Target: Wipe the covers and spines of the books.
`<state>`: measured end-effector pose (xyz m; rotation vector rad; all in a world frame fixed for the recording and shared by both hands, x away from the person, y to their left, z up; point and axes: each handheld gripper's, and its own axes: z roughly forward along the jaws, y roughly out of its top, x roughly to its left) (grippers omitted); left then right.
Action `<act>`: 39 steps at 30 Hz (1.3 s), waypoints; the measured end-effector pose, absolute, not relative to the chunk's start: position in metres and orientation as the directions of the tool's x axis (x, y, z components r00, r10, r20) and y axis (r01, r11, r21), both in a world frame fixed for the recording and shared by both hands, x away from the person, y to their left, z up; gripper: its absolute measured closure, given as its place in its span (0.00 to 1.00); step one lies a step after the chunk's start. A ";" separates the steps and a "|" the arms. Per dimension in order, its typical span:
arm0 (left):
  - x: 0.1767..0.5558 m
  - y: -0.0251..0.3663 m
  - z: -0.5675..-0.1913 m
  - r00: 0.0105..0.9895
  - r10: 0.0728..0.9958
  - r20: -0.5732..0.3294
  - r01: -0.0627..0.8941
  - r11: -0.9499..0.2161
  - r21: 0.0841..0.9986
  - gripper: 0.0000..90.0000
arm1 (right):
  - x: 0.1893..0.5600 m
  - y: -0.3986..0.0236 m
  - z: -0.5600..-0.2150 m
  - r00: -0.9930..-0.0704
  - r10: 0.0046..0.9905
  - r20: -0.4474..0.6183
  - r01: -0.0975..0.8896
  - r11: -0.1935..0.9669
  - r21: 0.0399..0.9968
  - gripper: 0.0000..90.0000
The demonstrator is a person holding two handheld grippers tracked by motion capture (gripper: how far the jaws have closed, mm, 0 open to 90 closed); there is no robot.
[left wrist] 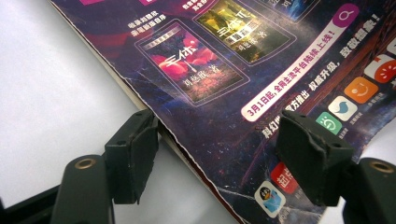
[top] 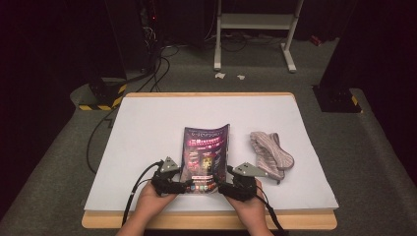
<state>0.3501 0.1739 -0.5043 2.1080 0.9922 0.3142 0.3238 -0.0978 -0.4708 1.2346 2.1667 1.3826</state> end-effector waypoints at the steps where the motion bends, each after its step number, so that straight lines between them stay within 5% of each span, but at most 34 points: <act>1: 0.350 0.174 -0.504 0.667 0.739 -0.095 0.549 -0.401 0.734 0.33 | 0.323 -0.097 -0.471 -0.591 0.784 0.191 0.503 0.173 0.847 0.41; 39: 0.349 0.174 -0.505 0.660 0.746 -0.089 0.545 -0.393 0.741 0.34 | 0.322 -0.086 -0.475 -0.607 0.768 0.202 0.506 0.179 0.844 0.44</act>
